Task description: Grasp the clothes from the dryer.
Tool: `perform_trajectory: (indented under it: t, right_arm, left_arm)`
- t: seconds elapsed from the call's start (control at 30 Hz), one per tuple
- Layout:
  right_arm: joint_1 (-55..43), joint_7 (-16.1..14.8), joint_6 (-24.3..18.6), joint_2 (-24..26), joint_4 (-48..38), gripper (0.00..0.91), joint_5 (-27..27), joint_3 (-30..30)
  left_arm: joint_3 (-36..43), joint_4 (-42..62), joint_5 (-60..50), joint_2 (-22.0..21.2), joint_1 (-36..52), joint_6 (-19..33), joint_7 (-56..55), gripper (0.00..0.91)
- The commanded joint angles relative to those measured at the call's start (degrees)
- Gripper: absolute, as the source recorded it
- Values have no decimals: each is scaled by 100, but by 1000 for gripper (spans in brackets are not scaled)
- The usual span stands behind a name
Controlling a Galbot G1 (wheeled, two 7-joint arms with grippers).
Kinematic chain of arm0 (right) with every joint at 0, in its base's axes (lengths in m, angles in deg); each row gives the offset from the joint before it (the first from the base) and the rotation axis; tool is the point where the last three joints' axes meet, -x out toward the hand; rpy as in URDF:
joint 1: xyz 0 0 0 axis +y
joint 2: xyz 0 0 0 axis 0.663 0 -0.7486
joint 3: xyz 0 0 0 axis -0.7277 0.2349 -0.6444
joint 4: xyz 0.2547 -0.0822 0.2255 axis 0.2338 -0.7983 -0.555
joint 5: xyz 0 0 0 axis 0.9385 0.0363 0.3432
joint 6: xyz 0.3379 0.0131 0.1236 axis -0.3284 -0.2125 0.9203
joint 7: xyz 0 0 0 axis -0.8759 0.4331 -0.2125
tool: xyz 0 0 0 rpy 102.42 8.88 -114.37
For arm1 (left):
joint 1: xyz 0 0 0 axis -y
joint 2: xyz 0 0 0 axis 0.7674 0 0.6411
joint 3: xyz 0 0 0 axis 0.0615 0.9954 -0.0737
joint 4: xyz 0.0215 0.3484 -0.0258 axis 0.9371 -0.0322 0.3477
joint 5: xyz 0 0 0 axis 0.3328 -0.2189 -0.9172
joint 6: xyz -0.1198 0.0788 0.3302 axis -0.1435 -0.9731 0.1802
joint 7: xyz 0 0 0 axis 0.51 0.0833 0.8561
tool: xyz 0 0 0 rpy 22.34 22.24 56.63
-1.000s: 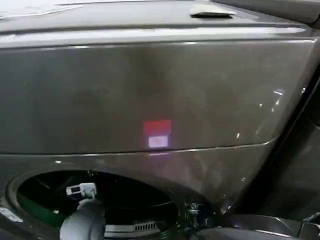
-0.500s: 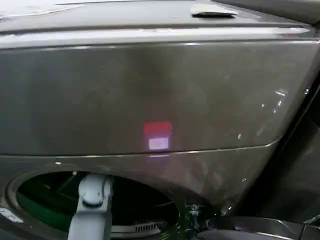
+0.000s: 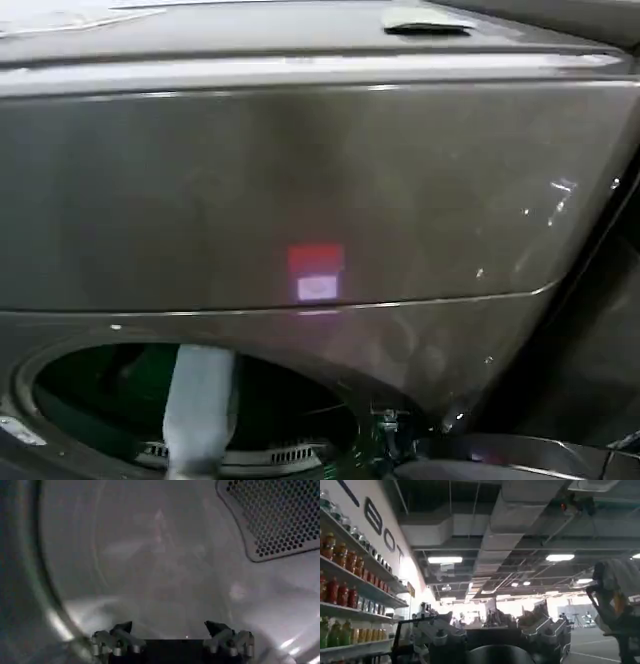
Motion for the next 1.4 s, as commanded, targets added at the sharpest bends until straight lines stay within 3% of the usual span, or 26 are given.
perform_trajectory:
  t: [0.03,0.27,0.37,0.43,0.5,0.57,0.73,0.93,1.13,1.27,1.4]
  right_arm:
    - [-21,-3,-10,-1,0,907,-5,21]
    - [-36,-7,-27,11,6,907,-10,35]
    - [-53,-7,-24,1,28,907,-13,62]
    - [-52,-5,-22,4,39,907,-15,63]
    - [-50,-7,-19,-15,80,907,-16,77]
    - [-53,-10,-20,-40,120,907,-18,95]
    - [-31,-18,-39,-50,122,907,-22,119]
    - [-11,-28,-58,-35,128,907,-22,116]
    - [-21,-51,-83,-36,159,907,-25,159]
    - [25,-54,-87,35,123,907,-28,161]
    - [47,-77,-83,61,135,907,-38,151]
  left_arm:
    - [-293,3172,-644,-166,1857,1014,349,907]
    - [-286,3350,-922,-200,1966,1087,581,907]
    - [-286,3434,-1482,-181,2017,1034,940,907]
    - [-290,3414,-2641,-144,2041,1120,1585,907]
    - [-315,3290,-4368,-117,2000,1641,2395,907]
    - [-292,3217,-5114,-75,2014,1923,2903,907]
    - [-403,3374,-7154,-38,2214,3274,3818,907]
    - [-284,3647,-7594,72,2565,3597,3846,907]
    - [-161,3507,-7315,212,2713,3822,5624,907]
    - [-126,3511,-7115,243,2765,3298,5968,907]
    - [-131,3463,-7003,295,2780,3215,6367,907]
